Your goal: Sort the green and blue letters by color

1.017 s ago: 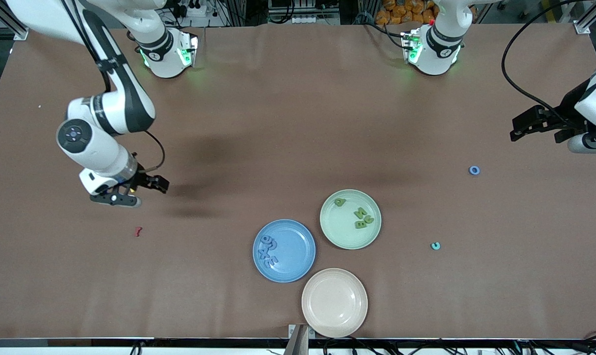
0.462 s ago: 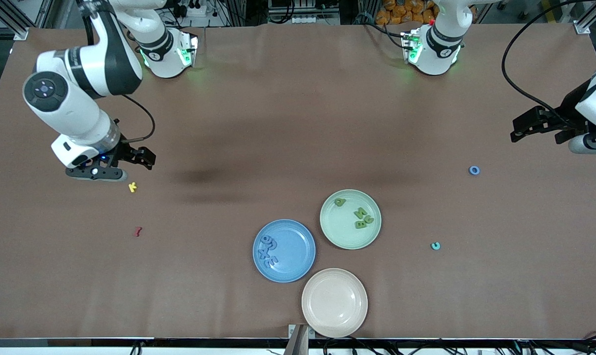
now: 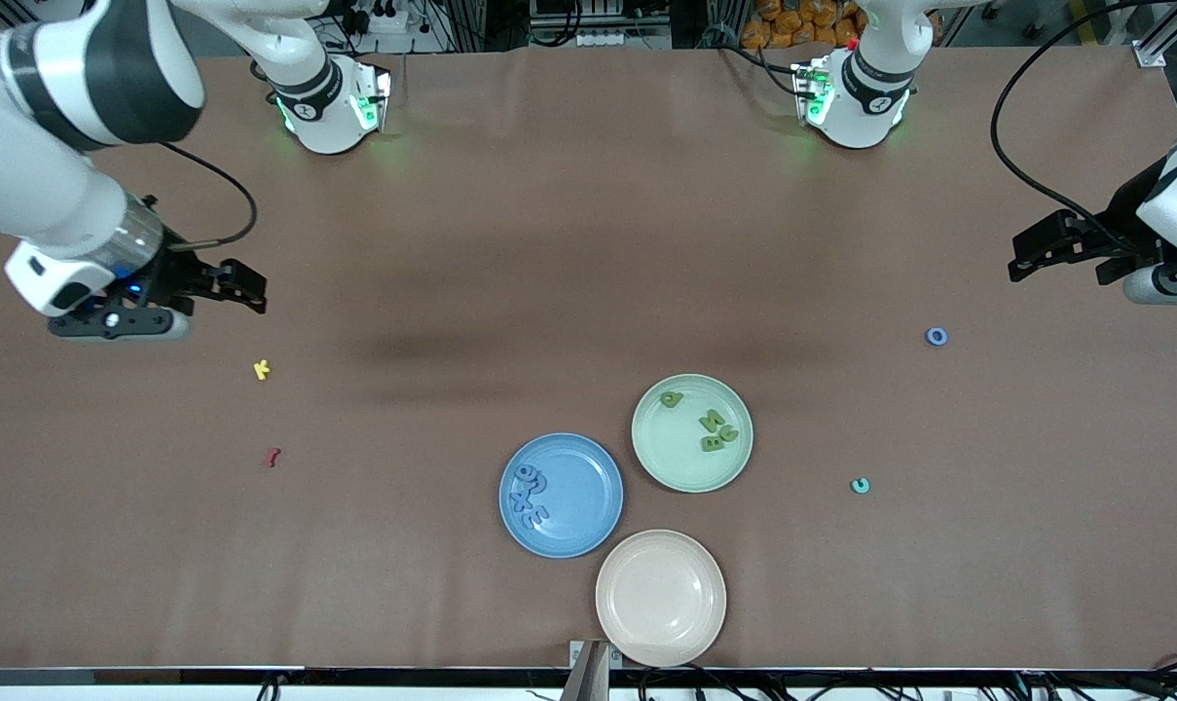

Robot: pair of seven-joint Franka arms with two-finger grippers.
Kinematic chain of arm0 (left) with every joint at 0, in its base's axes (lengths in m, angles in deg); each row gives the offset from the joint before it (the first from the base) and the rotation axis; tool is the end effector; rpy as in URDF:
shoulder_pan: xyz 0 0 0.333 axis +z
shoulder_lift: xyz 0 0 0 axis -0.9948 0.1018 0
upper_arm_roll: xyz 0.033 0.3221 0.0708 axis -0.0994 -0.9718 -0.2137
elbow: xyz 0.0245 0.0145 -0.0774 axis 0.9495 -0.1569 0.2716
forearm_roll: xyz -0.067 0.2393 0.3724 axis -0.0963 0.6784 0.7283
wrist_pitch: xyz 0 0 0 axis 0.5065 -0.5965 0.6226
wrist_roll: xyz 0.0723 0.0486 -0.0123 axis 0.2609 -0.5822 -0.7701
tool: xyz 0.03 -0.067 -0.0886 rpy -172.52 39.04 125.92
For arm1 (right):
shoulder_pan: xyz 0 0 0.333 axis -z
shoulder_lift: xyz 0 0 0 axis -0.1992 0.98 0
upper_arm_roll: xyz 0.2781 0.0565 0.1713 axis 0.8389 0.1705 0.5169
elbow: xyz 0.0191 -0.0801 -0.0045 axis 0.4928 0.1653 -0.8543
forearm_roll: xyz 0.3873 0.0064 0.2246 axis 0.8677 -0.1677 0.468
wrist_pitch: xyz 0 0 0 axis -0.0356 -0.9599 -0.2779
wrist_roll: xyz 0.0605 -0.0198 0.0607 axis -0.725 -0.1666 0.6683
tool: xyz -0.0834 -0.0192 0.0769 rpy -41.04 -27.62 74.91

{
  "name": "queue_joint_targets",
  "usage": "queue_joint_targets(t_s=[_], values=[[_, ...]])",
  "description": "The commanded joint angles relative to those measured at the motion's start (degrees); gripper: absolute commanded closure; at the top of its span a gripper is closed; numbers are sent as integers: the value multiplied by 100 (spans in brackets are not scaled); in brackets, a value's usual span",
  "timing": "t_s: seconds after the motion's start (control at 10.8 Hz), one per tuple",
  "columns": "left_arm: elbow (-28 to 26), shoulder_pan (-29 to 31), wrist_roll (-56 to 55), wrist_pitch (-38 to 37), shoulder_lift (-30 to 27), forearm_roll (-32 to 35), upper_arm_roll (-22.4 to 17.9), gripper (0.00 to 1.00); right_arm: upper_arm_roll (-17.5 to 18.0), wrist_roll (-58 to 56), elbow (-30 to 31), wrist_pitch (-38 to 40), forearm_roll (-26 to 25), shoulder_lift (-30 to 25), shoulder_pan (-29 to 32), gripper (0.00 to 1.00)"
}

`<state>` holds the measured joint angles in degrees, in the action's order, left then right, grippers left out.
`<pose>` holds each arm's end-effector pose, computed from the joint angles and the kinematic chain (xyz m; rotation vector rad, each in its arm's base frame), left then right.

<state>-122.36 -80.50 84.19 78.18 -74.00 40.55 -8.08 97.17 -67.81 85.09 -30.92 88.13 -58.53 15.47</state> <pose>0.6284 -0.0484 0.6285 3.1078 -0.0562 -0.0098 0.6120 0.0759 0.5119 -3.1145 -0.0233 0.0324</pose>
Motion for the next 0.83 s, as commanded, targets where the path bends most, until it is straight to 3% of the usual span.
queue_joint_targets(t_s=[0.0, 0.37, 0.74], values=[[-4, 38, -22, 35, -24, -114, 20, 0, -309, -241, -672, 763, 118, -70, -187, 0], [-4, 47, -13, 35, -15, -114, 11, 0, -336, -259, -1508, 1266, 74, -70, -187, 0], [-4, 47, -13, 53, 11, -122, 11, 0, -503, -241, -1728, 1600, 21, -201, -170, 0]])
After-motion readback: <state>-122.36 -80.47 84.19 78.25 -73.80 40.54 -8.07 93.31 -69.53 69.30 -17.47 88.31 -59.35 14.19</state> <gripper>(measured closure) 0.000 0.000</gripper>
